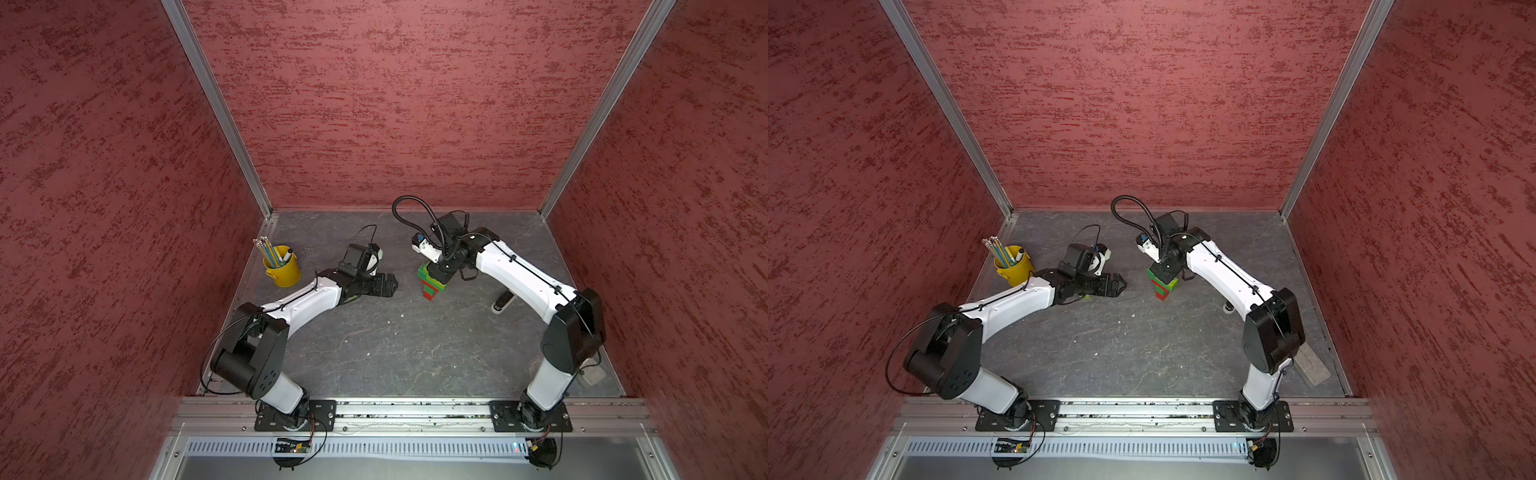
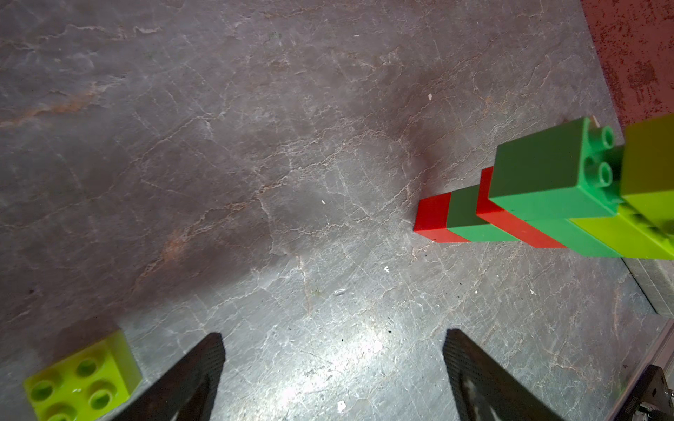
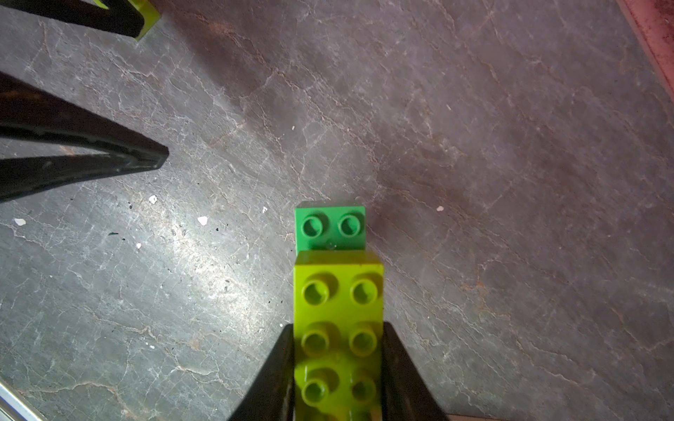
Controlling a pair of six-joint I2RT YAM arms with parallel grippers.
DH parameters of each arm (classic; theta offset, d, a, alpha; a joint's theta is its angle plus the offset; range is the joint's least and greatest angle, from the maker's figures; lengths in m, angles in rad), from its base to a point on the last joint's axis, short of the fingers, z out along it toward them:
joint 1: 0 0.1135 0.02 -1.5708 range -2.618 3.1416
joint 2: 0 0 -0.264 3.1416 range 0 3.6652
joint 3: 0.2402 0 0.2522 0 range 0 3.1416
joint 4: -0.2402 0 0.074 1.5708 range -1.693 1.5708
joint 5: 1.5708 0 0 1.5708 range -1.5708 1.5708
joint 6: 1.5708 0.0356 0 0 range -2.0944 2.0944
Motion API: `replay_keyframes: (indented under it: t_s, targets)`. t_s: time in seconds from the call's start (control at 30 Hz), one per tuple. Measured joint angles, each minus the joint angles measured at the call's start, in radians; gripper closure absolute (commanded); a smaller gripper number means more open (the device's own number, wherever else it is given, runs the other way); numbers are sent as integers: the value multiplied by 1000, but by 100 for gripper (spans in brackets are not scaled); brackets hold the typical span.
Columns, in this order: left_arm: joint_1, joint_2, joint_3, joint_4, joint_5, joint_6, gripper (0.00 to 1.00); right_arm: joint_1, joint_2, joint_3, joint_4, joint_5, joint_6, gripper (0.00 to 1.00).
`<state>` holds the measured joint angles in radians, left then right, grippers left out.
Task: Assemble a spoon with lego
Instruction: Assemble the lego brick with the lego brick.
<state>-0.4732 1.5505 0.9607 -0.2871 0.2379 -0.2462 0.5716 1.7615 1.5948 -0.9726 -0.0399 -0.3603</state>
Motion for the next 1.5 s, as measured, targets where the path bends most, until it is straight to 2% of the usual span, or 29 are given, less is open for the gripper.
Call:
replay_keyframes:
  t_s: [1.5]
  targets:
    - [0,0,-14,-1,0,5,4,6,4,-15,12,17,-15,67]
